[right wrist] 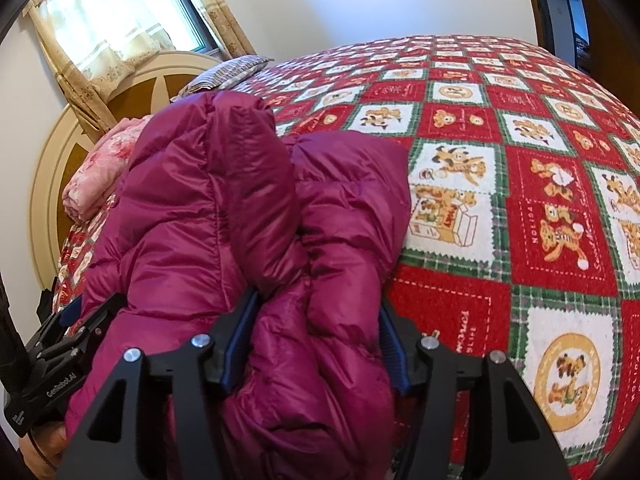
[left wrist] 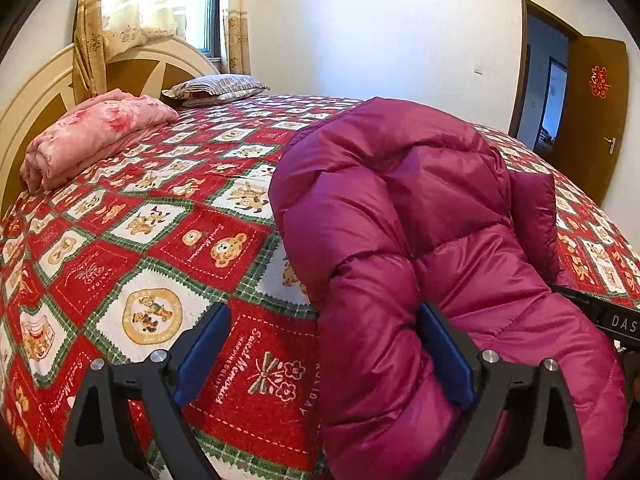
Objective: Fold large clothes
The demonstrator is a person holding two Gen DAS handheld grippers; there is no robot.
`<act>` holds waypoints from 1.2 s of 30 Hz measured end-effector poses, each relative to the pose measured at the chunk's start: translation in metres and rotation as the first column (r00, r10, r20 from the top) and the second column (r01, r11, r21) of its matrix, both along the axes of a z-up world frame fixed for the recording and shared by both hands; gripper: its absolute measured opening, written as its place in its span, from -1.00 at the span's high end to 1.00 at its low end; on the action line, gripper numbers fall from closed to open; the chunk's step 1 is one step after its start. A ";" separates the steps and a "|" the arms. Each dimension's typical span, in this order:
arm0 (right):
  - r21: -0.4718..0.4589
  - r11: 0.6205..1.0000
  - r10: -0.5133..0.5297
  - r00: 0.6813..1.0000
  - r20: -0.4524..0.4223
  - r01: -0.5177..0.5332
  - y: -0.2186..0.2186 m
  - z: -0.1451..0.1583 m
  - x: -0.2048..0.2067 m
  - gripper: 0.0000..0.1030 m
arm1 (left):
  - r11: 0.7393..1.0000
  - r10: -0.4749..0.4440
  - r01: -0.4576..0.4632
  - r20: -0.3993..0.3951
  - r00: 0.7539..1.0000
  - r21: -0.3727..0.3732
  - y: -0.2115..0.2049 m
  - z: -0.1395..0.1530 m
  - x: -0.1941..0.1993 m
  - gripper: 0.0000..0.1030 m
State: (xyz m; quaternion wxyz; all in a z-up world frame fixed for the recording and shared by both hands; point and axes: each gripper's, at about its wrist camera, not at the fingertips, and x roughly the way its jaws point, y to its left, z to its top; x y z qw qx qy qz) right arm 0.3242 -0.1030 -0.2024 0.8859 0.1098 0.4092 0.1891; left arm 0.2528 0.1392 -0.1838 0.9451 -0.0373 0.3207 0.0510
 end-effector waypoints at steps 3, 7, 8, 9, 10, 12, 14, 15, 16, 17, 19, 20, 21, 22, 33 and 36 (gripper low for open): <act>-0.006 1.000 -0.001 1.000 -0.001 0.001 0.000 0.000 0.001 -0.20 | 1.000 0.009 -0.009 -0.006 1.000 0.002 0.000 0.002 -0.001 -0.83; -0.077 0.997 -0.015 0.999 0.042 0.018 0.001 0.027 -0.012 -0.20 | 0.999 0.038 -0.037 -0.029 0.999 0.020 0.000 0.025 -0.017 -0.83; -0.085 0.996 -0.009 0.998 0.060 0.014 -0.001 0.038 -0.020 -0.22 | 0.999 0.039 -0.038 -0.026 0.999 0.021 0.000 0.035 -0.024 -0.83; -0.100 0.995 0.003 0.996 0.090 0.006 -0.004 0.054 -0.033 -0.34 | 0.999 0.040 -0.039 -0.014 0.999 0.028 0.000 0.051 -0.035 -0.83; -0.115 0.993 0.004 0.993 0.115 0.009 -0.006 0.065 -0.044 -0.39 | 0.998 0.039 -0.040 0.011 0.999 0.042 -0.002 0.066 -0.046 -0.83; -0.131 0.991 -0.002 0.986 0.166 0.024 -0.014 0.091 -0.072 -0.42 | 0.995 0.044 -0.051 0.072 0.996 0.091 -0.004 0.102 -0.077 -0.83; -0.141 0.989 -0.016 0.977 0.213 0.047 -0.026 0.120 -0.109 -0.42 | 0.993 0.039 -0.054 0.136 0.990 0.105 -0.005 0.131 -0.109 -0.83; -0.138 0.988 -0.030 0.969 0.247 0.066 -0.032 0.133 -0.128 -0.46 | 0.992 0.042 -0.060 0.166 0.985 0.108 -0.005 0.143 -0.124 -0.83; -0.136 0.988 -0.036 0.961 0.275 0.076 -0.036 0.144 -0.143 -0.49 | 0.991 0.047 -0.069 0.199 0.979 0.110 -0.005 0.154 -0.139 -0.83; -0.140 0.985 -0.050 0.950 0.309 0.097 -0.040 0.157 -0.163 -0.50 | 0.992 0.049 -0.076 0.232 0.971 0.104 -0.005 0.166 -0.157 -0.83; -0.128 0.984 -0.067 0.924 0.376 0.124 -0.044 0.178 -0.194 -0.58 | 0.994 0.053 -0.078 0.277 0.959 0.079 -0.005 0.180 -0.180 -0.83; -0.115 0.985 -0.073 0.912 0.403 0.130 -0.047 0.185 -0.205 -0.65 | 0.995 0.049 -0.073 0.292 0.955 0.069 -0.005 0.185 -0.189 -0.83; -0.101 0.985 -0.085 0.901 0.426 0.140 -0.048 0.192 -0.217 -0.66 | 0.996 0.040 -0.063 0.299 0.953 0.068 -0.006 0.191 -0.195 -0.83; -0.084 0.986 -0.091 0.890 0.447 0.143 -0.049 0.197 -0.229 -0.66 | 0.995 0.039 -0.063 0.308 0.951 0.071 -0.006 0.195 -0.199 -0.83; -0.105 0.988 -0.047 0.870 0.491 0.113 -0.032 0.207 -0.244 -0.69 | 0.995 0.048 -0.074 0.329 0.943 0.066 -0.007 0.203 -0.207 -0.83; -0.108 0.988 -0.047 0.870 0.490 0.114 -0.033 0.207 -0.246 -0.69 | 0.995 0.051 -0.076 0.327 0.944 0.066 -0.007 0.202 -0.207 -0.83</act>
